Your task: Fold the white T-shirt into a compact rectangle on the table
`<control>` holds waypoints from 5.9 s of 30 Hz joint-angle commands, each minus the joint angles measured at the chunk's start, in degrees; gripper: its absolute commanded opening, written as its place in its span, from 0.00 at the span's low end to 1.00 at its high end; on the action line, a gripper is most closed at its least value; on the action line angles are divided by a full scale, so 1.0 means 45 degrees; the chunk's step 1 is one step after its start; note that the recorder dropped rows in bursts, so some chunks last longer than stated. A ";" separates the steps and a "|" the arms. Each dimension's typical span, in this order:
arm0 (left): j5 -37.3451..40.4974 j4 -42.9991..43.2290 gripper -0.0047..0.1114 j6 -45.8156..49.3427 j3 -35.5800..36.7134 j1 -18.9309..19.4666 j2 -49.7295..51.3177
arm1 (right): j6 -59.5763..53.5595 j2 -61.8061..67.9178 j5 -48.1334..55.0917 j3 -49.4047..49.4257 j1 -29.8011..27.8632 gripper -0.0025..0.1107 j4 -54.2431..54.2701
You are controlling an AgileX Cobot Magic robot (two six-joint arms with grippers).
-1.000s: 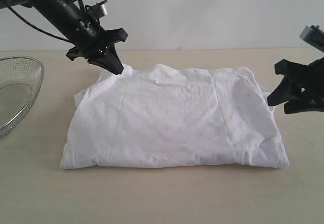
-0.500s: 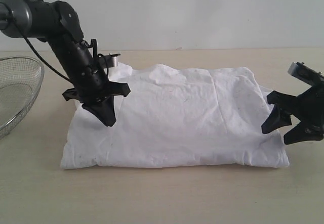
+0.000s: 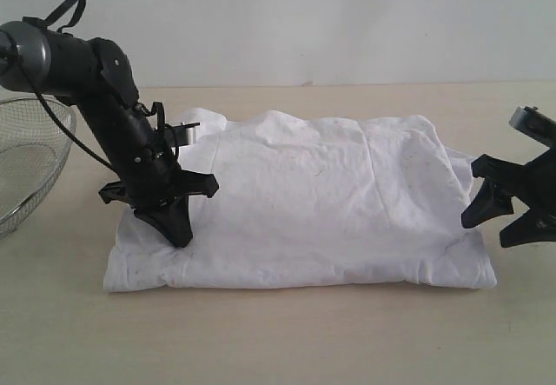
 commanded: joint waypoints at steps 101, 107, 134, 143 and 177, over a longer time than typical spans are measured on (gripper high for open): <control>0.0276 0.7092 0.08 -0.3595 0.0245 0.0271 -0.5181 | -0.5763 0.1528 0.1517 -0.4013 0.7596 0.02 1.1707; 0.0183 0.6654 0.08 -0.3509 0.0245 0.1021 -0.6091 | -0.5570 0.2148 0.0474 -0.4830 0.8833 0.02 1.1656; -0.0138 0.5726 0.08 -0.3163 0.1177 0.1021 -0.6171 | -0.5479 0.4195 -0.0329 -0.6092 1.0772 0.68 1.2157; -0.0112 0.5253 0.08 -0.2725 0.1177 0.1021 -0.6171 | -0.5320 0.3908 -0.0083 -0.6311 1.0723 0.39 1.1838; -0.0357 -0.0575 0.08 0.1688 0.1177 0.0170 -0.5335 | -0.2876 -0.1552 -0.8371 -0.0807 0.9375 0.02 0.8742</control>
